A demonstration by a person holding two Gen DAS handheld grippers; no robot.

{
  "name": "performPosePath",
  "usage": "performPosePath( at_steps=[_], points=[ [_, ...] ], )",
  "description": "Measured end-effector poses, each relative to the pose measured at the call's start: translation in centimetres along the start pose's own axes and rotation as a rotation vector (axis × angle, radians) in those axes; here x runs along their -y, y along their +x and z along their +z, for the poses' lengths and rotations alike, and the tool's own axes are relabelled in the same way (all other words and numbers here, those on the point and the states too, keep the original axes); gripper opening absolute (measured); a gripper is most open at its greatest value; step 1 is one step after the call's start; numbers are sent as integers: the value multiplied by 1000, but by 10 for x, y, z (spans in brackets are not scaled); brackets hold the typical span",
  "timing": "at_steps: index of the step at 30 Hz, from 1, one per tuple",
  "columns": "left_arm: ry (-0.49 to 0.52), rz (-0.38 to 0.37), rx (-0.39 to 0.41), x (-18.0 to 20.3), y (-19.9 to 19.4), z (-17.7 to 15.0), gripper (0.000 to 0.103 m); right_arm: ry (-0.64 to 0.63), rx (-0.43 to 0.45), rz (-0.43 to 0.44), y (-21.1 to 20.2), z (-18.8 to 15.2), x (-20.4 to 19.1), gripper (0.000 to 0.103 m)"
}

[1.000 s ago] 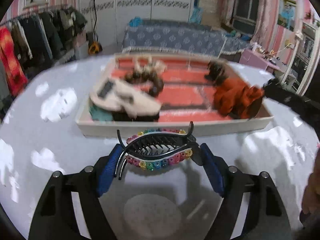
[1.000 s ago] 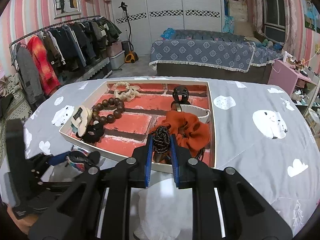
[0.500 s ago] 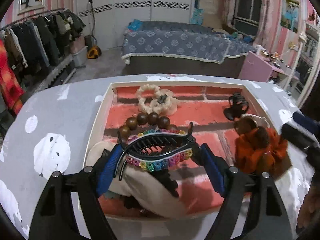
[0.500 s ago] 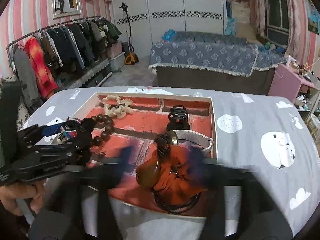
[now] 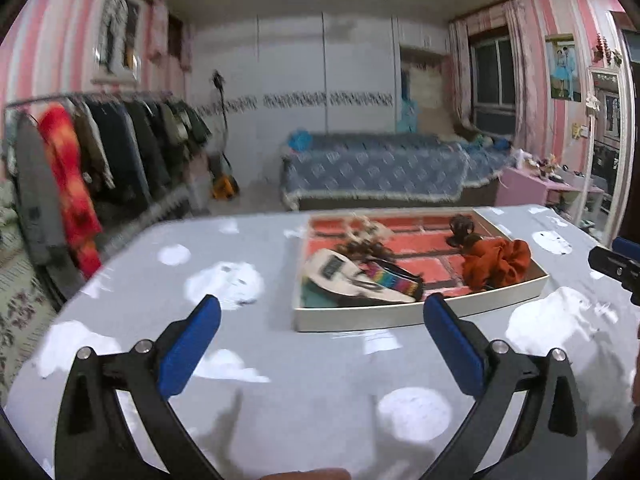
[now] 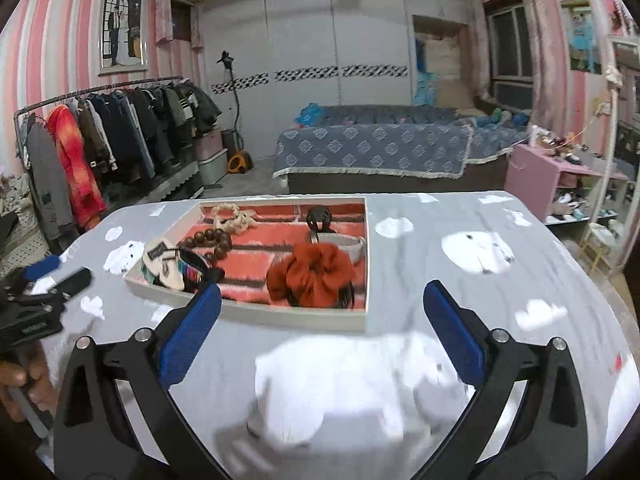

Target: Organize jewelry

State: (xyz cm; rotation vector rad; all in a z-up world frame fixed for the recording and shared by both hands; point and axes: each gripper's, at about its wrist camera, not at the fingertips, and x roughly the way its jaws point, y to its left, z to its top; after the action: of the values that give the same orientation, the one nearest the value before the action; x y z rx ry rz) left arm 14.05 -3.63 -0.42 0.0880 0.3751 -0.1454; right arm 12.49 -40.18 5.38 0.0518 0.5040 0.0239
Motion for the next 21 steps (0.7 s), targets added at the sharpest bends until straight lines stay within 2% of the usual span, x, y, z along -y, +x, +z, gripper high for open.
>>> performPosePath(
  at_steps=[2, 3, 5, 10, 13, 17, 21],
  points=[
    [3, 24, 78, -4, -12, -9, 99, -3, 18, -2, -9, -11, -7, 99],
    [8, 33, 91, -3, -15, -13, 99, -4, 30, 3, -13, -17, -11, 99],
    [9, 40, 74, -4, -13, -19, 99, -14, 52, 2, -17, -30, -19, 99],
    [-32, 62, 64, -11, -8, -25, 99, -36, 34, 23, -12, -50, -30, 98],
    [-53, 79, 52, -15, -8, -26, 99, -53, 81, 14, -22, -50, -34, 99],
    [-39, 92, 106, -10, -15, -28, 99, -91, 74, 2, -23, -56, -42, 99],
    [-33, 85, 83, -9, -10, -28, 99, -84, 64, -2, -21, -56, -40, 99]
  ],
)
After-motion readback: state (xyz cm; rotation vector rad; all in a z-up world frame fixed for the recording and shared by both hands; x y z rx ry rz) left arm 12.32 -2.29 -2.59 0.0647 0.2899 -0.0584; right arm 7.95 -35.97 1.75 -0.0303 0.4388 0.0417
